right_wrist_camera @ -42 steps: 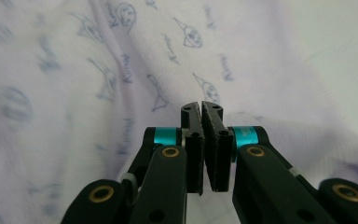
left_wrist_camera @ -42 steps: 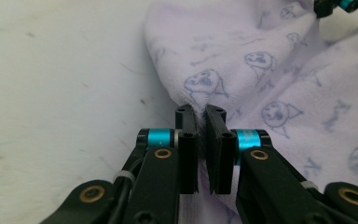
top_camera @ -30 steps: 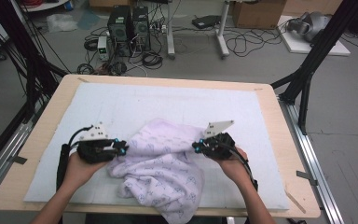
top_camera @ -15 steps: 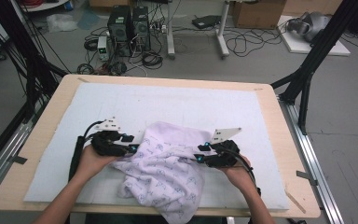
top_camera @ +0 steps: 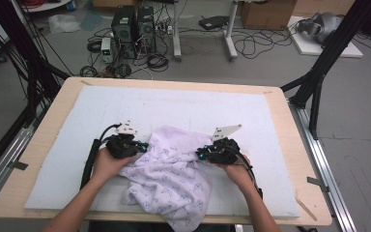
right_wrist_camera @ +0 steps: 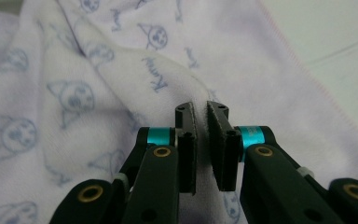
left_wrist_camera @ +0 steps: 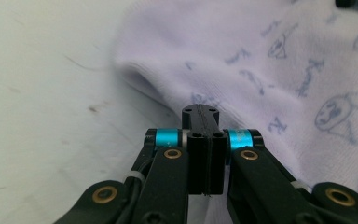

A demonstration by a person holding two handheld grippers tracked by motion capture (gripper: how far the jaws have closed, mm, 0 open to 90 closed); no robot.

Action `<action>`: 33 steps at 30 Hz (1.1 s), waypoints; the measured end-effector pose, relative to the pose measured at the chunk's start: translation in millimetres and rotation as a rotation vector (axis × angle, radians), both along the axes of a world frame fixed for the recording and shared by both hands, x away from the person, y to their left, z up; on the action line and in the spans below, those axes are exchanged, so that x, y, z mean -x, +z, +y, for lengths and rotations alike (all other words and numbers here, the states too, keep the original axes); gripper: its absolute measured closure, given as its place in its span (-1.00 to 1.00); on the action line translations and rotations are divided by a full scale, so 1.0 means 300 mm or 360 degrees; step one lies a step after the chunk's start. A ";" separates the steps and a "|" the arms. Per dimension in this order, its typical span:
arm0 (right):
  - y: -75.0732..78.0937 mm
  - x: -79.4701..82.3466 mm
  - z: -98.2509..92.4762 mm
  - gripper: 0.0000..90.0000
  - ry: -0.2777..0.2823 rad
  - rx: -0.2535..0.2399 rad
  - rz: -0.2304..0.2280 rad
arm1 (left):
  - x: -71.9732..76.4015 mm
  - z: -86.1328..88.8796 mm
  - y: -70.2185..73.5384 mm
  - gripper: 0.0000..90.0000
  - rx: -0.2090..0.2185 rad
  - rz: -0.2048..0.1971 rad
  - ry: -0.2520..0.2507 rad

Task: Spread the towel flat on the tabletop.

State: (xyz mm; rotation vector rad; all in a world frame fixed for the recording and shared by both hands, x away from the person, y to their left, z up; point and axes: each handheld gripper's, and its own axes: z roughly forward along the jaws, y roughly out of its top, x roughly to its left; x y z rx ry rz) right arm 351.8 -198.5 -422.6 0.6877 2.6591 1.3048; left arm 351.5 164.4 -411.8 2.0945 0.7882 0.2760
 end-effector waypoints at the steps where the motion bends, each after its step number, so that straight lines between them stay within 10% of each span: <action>1: 0.020 0.002 0.000 0.83 -0.0002 -0.0012 -0.0030 | 0.004 0.012 0.016 1.00 0.0015 -0.0017 0.0020; 11: 0.163 0.029 0.022 0.82 0.0045 -0.0052 -0.0183 | 0.108 0.117 0.191 1.00 0.0094 -0.0228 -0.0001; 17: 0.121 0.109 -0.012 0.64 0.0153 0.0005 -0.0102 | 0.160 0.132 0.109 0.64 0.0038 -0.0145 -0.0090; 24: 0.082 0.023 -0.099 0.27 -0.0148 -0.0014 -0.0018 | 0.008 0.111 0.040 0.31 0.0055 -0.0017 0.0010; 28: 0.002 -0.016 -0.074 0.12 -0.0151 0.0108 0.0113 | -0.043 0.047 -0.021 0.17 0.0021 0.0091 -0.0023; 33: -0.049 0.007 -0.026 0.37 -0.0150 0.0287 0.0014 | -0.050 -0.040 -0.080 0.35 -0.0102 0.0150 -0.0135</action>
